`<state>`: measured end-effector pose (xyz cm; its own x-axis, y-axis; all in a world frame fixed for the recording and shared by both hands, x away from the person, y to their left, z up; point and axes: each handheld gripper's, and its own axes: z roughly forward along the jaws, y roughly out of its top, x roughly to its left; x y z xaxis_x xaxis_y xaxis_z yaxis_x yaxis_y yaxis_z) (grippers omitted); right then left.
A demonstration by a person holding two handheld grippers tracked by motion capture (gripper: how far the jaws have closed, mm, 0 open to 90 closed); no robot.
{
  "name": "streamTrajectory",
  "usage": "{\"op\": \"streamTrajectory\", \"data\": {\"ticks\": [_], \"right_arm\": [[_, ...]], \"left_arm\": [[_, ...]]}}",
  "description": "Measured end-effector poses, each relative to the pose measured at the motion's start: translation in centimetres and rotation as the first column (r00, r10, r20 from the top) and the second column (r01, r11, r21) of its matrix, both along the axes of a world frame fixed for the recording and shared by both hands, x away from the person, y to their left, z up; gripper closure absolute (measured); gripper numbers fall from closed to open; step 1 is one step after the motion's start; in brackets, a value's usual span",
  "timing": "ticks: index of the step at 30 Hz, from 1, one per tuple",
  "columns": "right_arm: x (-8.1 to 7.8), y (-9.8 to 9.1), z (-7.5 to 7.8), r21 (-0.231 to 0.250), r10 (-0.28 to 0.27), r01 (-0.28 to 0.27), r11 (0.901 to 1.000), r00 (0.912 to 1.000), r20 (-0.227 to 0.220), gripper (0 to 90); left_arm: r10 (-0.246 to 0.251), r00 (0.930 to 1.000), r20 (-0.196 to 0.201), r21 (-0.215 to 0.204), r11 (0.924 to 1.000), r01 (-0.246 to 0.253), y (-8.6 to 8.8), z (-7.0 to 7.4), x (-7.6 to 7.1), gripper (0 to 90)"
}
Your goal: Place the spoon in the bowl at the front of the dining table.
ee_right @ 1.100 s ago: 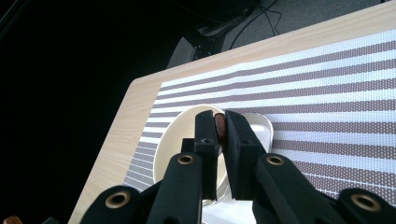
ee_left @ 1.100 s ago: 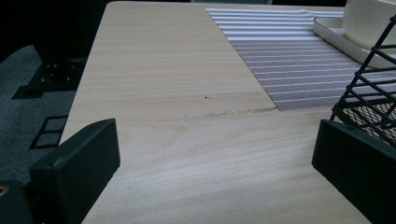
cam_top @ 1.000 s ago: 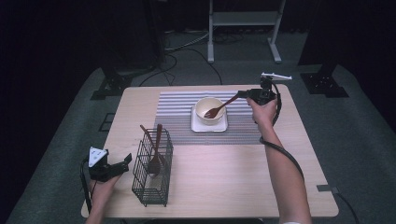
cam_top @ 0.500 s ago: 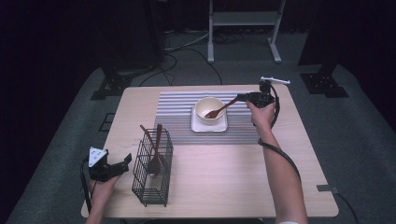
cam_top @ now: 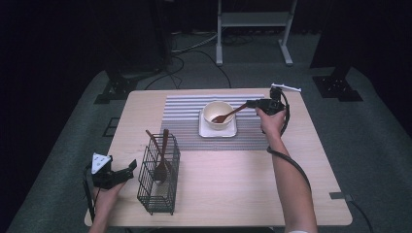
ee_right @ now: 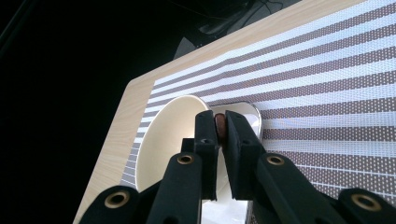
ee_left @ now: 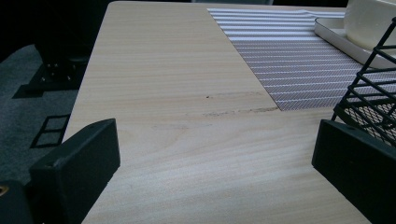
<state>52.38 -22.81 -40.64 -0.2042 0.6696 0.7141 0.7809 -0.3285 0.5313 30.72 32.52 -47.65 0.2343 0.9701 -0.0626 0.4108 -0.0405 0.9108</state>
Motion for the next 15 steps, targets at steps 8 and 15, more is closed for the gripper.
{"op": "streamTrajectory", "data": {"ticks": [8, 15], "right_arm": [[-0.31, -0.21, -0.43, -0.012, -0.005, 0.005, 0.9999, 1.0, -0.007, 70.4], [-0.68, -0.67, -0.49, -0.005, -0.002, 0.002, 1.0, 0.9999, -0.012, 61.8]], "left_arm": [[-0.001, 1.0, -0.001, 0.01, 0.9999, 0.001, -0.11, 0.01, 0.0, 0.0], [0.0, 1.0, -0.001, 0.01, 1.0, 0.0, -0.07, 0.01, 0.0, 0.0]]}}
